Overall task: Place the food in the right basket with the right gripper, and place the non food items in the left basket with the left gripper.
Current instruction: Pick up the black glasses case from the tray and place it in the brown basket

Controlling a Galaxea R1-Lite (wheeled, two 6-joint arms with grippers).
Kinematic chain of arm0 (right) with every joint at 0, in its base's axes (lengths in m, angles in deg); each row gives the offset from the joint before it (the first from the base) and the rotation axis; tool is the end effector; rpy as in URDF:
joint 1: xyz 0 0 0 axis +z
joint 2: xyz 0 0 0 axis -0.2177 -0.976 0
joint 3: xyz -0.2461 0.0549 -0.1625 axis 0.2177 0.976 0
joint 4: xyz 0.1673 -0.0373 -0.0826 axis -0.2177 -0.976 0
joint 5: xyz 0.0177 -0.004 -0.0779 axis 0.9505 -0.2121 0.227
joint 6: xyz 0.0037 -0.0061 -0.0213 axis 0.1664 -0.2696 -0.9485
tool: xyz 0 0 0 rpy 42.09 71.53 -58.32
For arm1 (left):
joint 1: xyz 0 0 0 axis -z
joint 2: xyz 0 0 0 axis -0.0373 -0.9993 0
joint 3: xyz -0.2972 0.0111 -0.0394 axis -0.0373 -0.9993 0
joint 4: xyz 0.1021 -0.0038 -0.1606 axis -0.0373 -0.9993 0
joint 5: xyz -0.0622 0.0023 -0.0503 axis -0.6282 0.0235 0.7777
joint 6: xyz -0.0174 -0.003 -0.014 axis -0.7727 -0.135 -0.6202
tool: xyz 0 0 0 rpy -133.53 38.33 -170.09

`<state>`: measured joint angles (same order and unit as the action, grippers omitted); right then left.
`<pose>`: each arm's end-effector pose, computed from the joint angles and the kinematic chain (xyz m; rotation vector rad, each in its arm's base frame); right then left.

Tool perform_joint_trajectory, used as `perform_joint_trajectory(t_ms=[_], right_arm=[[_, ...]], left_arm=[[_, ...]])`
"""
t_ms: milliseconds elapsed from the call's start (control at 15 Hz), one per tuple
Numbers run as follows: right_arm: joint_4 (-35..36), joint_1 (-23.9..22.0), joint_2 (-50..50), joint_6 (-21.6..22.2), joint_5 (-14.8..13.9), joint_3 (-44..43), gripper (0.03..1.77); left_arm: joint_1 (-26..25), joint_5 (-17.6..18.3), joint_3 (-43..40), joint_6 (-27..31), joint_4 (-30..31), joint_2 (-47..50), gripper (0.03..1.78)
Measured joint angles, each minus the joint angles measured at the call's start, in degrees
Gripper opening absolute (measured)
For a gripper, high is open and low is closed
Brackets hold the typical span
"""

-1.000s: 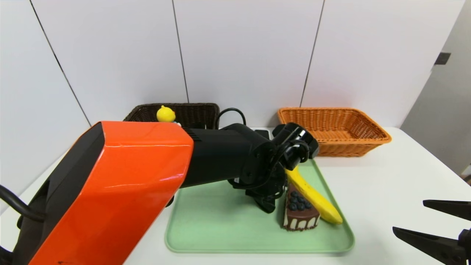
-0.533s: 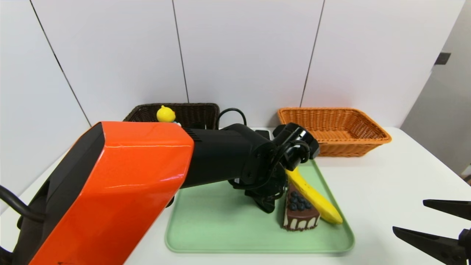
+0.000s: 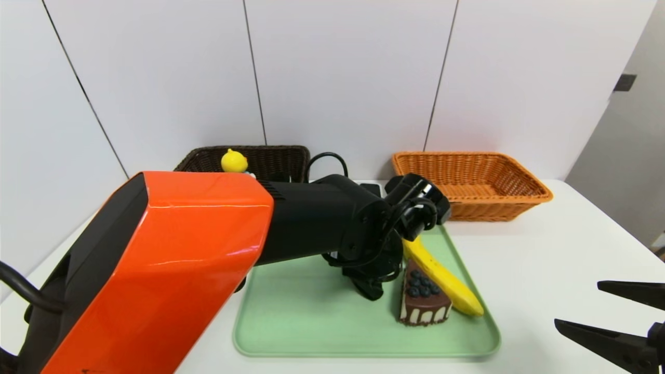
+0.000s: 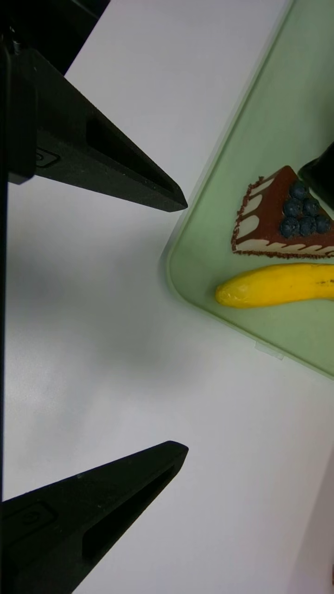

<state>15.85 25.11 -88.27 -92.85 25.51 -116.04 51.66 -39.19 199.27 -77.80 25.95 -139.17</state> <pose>0.1018 0.0275 0.1980 -0.1097 0.5602 0.4556 0.2728 -0.3537 0.1512 0.0030 0.7934 -0.1225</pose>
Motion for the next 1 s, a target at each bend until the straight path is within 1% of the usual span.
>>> perform_joint_trajectory(t_ms=[133,200,267,333,733,867,1000], right_arm=[[0.07,0.00,0.00,0.00,0.00,-0.11,1.71],[0.07,0.00,0.00,0.01,-0.02,-0.11,1.71],[0.07,0.00,0.00,0.01,0.00,-0.11,1.71],[0.05,0.00,0.00,0.01,0.00,-0.11,1.71],[0.05,0.00,0.00,0.04,0.00,0.13,1.71],[0.05,0.00,0.02,0.09,-0.02,0.13,1.71],[0.02,0.00,0.05,0.04,-0.02,0.13,1.71]], left_arm=[[0.00,-0.02,0.00,0.00,-0.06,0.00,0.81],[0.00,-0.02,0.00,0.00,-0.04,0.01,0.66],[0.00,-0.10,0.09,0.00,0.11,0.15,0.39],[0.06,-0.22,0.06,0.00,-0.01,0.34,0.35],[-0.05,-0.74,-0.05,1.30,-0.65,5.38,0.33],[-0.33,-1.78,-0.05,3.01,-0.56,8.41,0.33],[-1.65,-2.12,-0.07,5.77,-0.15,11.75,0.33]])
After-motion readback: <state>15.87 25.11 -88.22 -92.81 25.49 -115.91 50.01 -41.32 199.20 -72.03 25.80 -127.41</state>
